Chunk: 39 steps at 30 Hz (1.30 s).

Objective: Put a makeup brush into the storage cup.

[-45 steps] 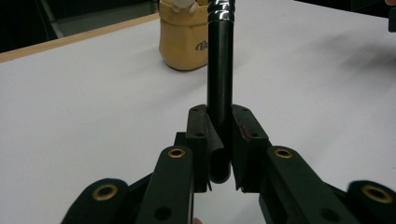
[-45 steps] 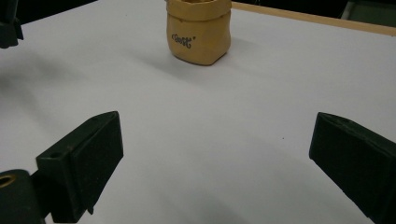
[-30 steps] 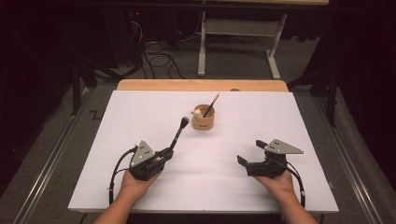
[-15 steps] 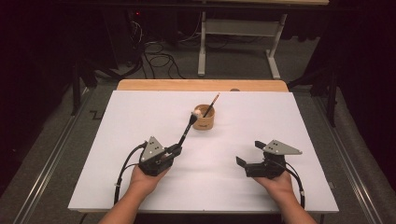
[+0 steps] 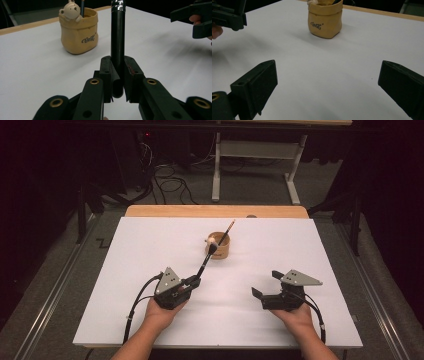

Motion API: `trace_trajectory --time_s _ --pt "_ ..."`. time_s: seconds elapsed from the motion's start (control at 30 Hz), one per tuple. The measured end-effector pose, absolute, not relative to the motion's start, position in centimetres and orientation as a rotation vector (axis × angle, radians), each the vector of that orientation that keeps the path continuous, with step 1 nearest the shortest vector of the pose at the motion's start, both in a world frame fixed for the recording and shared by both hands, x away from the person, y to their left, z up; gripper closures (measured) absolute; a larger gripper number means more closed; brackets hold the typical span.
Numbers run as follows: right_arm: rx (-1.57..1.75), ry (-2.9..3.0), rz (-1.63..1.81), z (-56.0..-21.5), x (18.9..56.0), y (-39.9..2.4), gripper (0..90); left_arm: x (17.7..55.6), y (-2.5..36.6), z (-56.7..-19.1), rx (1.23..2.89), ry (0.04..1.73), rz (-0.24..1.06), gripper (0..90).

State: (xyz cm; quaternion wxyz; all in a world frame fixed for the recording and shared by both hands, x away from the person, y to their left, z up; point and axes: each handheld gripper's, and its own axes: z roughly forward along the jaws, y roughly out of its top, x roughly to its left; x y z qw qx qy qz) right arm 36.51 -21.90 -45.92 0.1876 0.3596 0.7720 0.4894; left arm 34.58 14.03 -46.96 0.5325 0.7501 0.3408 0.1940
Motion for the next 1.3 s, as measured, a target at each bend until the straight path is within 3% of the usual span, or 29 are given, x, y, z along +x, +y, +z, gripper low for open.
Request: trace_trajectory --time_s 1.3 --pt "0.893 2.234 1.501 -43.6 37.5 -15.1 5.1 34.2 14.5 -47.0 1.755 0.807 0.432 79.0"
